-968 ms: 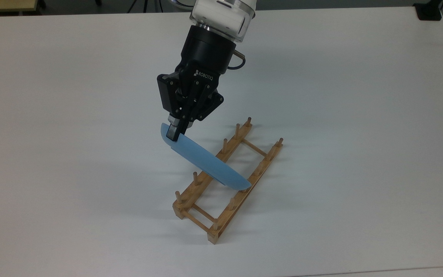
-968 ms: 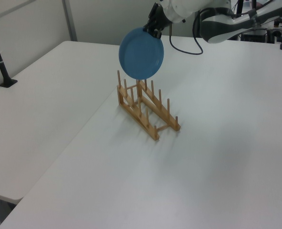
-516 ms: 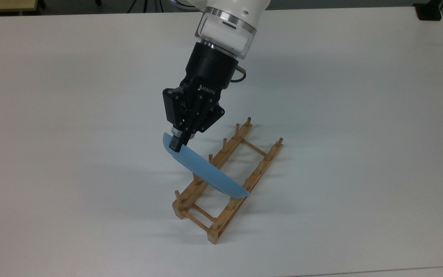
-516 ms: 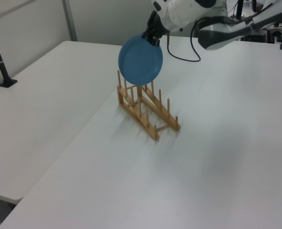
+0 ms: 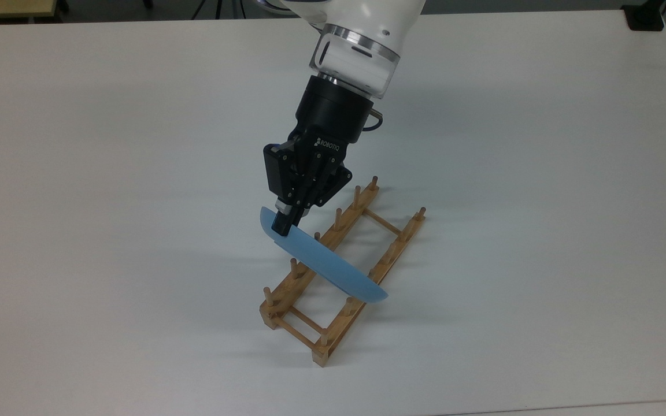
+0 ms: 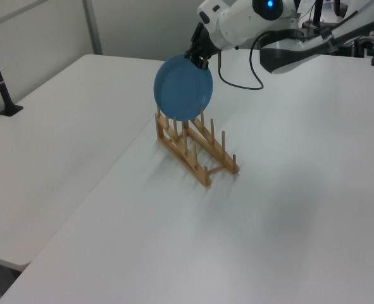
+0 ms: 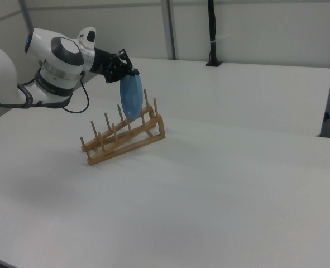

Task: Place plate in plate rack
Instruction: 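Lower the plate edge-down into a slot of the rack, then open the gripper to release the plate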

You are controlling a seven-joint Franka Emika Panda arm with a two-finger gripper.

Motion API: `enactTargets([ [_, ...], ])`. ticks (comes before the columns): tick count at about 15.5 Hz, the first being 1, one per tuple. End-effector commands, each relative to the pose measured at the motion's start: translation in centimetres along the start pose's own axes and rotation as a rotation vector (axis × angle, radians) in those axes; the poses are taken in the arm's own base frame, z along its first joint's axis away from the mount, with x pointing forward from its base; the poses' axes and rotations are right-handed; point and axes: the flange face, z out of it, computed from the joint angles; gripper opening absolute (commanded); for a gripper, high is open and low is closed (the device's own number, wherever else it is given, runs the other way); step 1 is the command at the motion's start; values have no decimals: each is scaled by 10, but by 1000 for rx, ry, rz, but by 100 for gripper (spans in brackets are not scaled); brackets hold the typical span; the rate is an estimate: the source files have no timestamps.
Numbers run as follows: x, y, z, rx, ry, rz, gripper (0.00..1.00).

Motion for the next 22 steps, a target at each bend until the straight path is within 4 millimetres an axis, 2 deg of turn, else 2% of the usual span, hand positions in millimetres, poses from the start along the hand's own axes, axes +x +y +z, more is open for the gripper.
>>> enactTargets([
  [1,6,-6,-4,-9,30,-3,0],
  [5,8,-13,-6,4,33,10,7],
  [6,8,-15,-6,5,33,19,16],
  [7,7,-16,-6,6,31,23,40],
  [8,5,-19,-4,10,25,21,56],
  [9,4,-19,-3,10,23,26,62],
  [10,4,-19,-3,11,23,27,72],
  [12,5,-17,-4,10,25,44,100],
  [16,13,-18,-12,24,40,227,100],
  [20,30,-20,-42,128,44,609,100],
  [22,25,-15,-44,221,-31,769,100],
])
